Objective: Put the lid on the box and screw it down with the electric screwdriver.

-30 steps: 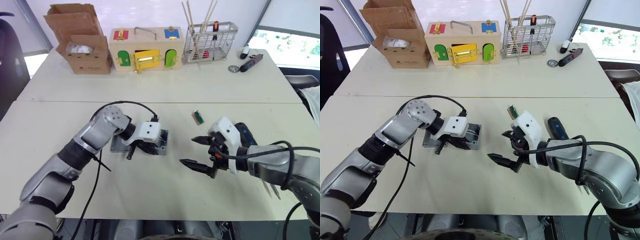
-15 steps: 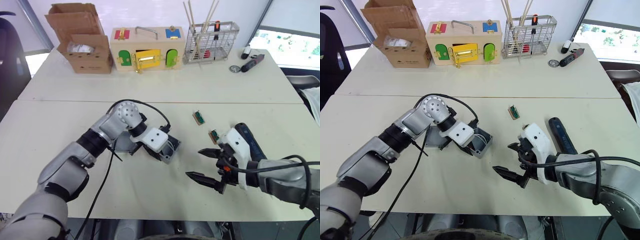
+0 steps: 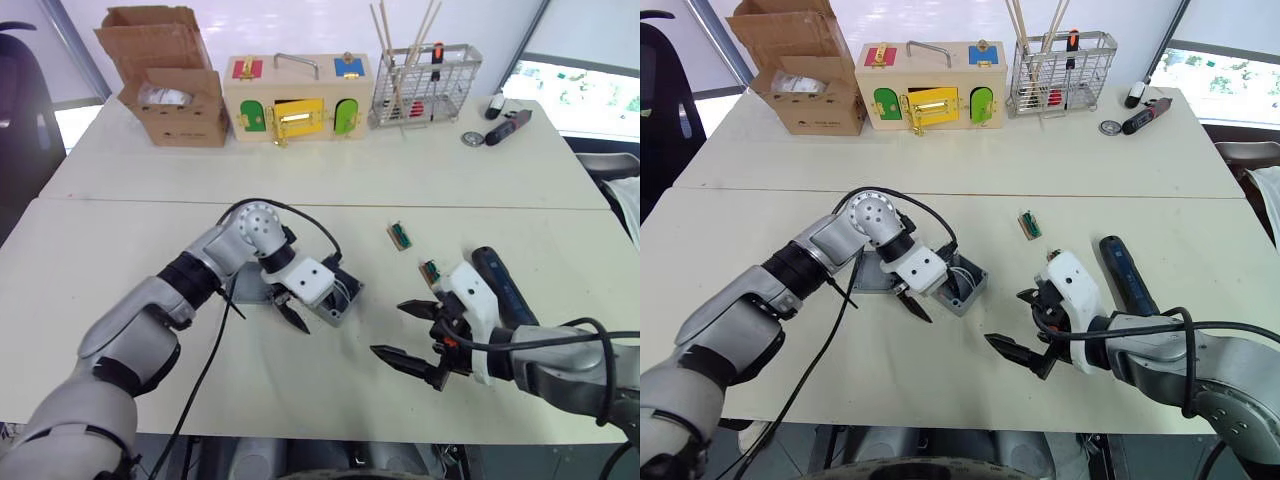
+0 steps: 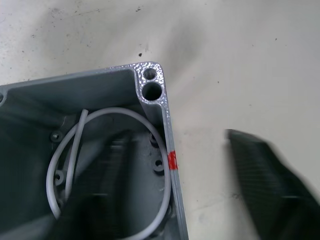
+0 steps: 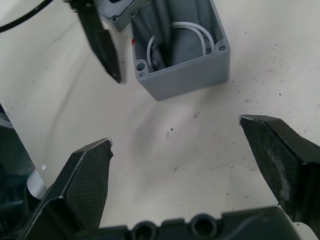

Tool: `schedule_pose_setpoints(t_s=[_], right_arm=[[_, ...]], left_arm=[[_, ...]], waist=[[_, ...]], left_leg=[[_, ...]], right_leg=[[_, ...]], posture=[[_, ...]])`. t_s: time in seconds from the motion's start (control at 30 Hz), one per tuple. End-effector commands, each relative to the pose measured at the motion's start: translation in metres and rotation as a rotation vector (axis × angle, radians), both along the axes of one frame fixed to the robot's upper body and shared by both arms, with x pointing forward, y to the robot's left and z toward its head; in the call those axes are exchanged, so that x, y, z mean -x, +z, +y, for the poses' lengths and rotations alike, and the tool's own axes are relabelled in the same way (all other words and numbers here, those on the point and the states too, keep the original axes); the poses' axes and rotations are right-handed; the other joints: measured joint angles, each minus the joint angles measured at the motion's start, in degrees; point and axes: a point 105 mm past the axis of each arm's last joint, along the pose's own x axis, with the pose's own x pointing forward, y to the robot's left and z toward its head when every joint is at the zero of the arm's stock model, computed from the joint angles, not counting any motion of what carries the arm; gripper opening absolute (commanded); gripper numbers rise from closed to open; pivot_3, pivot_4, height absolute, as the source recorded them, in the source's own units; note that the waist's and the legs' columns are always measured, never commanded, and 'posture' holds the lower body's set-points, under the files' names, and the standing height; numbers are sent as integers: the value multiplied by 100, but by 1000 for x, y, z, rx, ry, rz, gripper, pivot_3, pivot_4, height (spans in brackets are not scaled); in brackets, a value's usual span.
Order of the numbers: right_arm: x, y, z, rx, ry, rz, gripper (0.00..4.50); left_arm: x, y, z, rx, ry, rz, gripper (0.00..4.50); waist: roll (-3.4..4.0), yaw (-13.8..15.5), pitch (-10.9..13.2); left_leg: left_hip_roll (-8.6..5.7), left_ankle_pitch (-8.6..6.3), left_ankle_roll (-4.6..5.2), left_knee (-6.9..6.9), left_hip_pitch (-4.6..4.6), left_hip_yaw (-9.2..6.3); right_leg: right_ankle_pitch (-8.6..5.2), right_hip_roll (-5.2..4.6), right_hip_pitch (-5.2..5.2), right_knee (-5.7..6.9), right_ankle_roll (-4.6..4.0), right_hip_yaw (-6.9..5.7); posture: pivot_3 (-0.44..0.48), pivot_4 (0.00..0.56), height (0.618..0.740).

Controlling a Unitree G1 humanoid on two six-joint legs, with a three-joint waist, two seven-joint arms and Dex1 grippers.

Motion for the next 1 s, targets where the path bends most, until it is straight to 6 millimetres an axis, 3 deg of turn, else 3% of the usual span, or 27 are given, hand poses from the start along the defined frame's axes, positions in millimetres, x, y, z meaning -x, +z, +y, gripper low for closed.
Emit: schedule_pose_setpoints(t_s=[0.03, 0.2, 0.3, 0.4, 0.5, 0.57, 0.73, 0.87, 1.0], right_arm=[[1, 7, 6, -22, 48, -25, 4500], [-7, 25, 10, -91, 89, -72, 4500], [-18, 42, 11, -119, 113, -133, 4500], [-24, 50, 15, -113, 169, -160, 4500], [-31, 54, 21, -120, 216, -177, 4500], [-36, 55, 24, -137, 227, -185, 4500], [-44, 44, 29, -130, 270, -180, 4500], [-46, 45, 36, -169, 297, -180, 4500], [-48, 43, 39, -178, 310, -174, 4500]], left_arm=[[-11, 40, 9, 94, 107, 3, 4065], [-38, 109, 41, 318, 497, 130, 4065], [-62, 125, 78, 460, 827, 101, 4065], [-79, 107, 128, 460, 1216, 32, 4065], [-73, 84, 165, 391, 1580, 98, 4065], [-65, 77, 178, 345, 1731, 97, 4065], [-45, 73, 189, 326, 2025, 192, 4065], [-35, 56, 190, 321, 2089, 230, 4065], [-32, 38, 176, 299, 2078, 299, 4065]], waist=[[0, -20, 0], [-2, -118, 1], [1, -176, 1], [6, -253, -1], [-2, -276, 4], [-8, -235, 7], [-10, -88, 7], [-10, -110, 6], [-10, -108, 6]], left_leg=[[0, 0, 0, 0, 0, -1], [2, 0, 0, -1, -3, -8], [2, -2, 4, -3, 1, -8], [4, -7, 13, -13, 18, -9], [6, -8, 13, -17, 15, -12], [6, -7, 13, -8, 1, -16], [-5, 0, 0, 13, -41, -19], [-6, 8, -14, 12, -40, -18], [-3, 12, -21, 8, -42, -16]], right_leg=[[0, 0, 0, 1, 0, 0], [-1, 5, -4, 3, 1, -6], [-1, 5, -3, 2, 1, -7], [-2, 7, 1, 5, 1, 2], [-2, 8, -5, 6, 1, 1], [-2, 6, -13, 7, 1, -1], [1, -8, -40, 9, 5, -6], [2, -10, -42, 12, 7, -5], [2, -10, -54, 22, 6, -2]], posture=[[0, 150, 740], [0, 150, 740], [0, 150, 740], [0, 150, 740], [0, 150, 740], [0, 150, 740], [0, 150, 740], [0, 150, 740], [0, 150, 740]])
